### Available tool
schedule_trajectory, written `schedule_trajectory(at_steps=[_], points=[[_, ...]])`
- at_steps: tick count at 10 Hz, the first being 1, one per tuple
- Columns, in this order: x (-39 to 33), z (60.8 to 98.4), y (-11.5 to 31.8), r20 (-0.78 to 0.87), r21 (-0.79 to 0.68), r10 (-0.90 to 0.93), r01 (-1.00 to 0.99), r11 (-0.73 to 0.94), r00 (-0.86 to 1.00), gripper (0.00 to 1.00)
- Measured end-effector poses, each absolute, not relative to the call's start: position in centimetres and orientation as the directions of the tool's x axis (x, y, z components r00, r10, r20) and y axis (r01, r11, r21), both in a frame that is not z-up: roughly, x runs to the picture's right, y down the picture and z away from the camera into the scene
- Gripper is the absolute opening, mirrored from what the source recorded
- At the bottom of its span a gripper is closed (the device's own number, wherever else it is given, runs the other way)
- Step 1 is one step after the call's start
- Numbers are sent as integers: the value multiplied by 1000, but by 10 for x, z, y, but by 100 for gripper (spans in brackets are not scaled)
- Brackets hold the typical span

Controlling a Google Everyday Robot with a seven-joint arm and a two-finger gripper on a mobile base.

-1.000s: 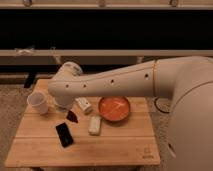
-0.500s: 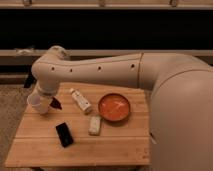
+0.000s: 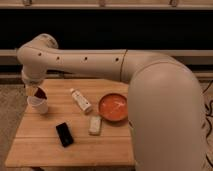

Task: Place the pepper in the ceramic cup

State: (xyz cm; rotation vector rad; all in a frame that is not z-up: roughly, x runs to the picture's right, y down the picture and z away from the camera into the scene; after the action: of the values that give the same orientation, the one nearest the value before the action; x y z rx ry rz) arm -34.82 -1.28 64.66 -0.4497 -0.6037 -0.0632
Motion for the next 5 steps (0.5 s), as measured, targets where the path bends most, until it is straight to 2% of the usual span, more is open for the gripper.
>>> schedule_trajectory(at_steps=[5], points=[[-392, 678, -17, 620, -386, 53, 245, 889, 783, 0]])
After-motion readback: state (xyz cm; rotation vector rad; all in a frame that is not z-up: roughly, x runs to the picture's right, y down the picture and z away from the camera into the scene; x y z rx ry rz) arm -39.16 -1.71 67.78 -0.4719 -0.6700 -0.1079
